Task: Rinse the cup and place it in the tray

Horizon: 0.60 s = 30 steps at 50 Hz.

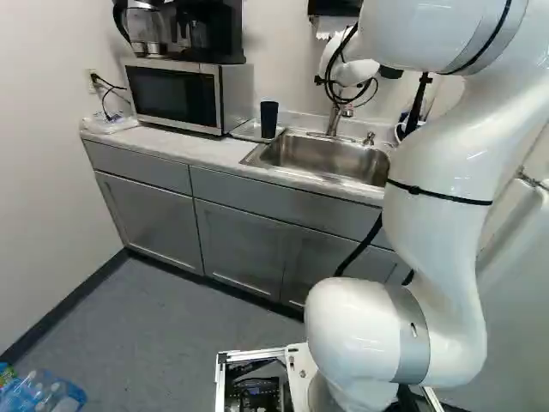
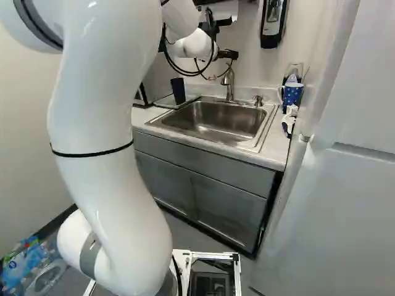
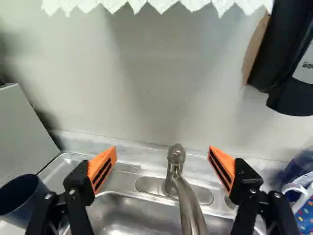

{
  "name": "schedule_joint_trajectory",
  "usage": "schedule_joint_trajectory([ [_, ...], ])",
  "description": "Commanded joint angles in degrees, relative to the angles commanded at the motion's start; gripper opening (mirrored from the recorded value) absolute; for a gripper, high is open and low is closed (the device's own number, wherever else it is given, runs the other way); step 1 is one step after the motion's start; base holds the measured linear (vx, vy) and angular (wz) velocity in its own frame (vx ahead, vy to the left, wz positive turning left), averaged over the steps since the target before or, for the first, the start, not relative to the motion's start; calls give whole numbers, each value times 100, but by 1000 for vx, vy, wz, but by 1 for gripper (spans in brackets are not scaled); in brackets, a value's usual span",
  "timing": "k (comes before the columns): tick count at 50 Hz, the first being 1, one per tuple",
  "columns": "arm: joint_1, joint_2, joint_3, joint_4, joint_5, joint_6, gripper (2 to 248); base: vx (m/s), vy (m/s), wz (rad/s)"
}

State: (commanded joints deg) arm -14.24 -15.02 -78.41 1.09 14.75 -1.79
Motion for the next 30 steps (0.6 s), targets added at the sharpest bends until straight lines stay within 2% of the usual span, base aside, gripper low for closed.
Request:
schedule_joint_trajectory([
  [30, -49, 906, 989, 0, 0, 0, 247, 0, 0, 0],
])
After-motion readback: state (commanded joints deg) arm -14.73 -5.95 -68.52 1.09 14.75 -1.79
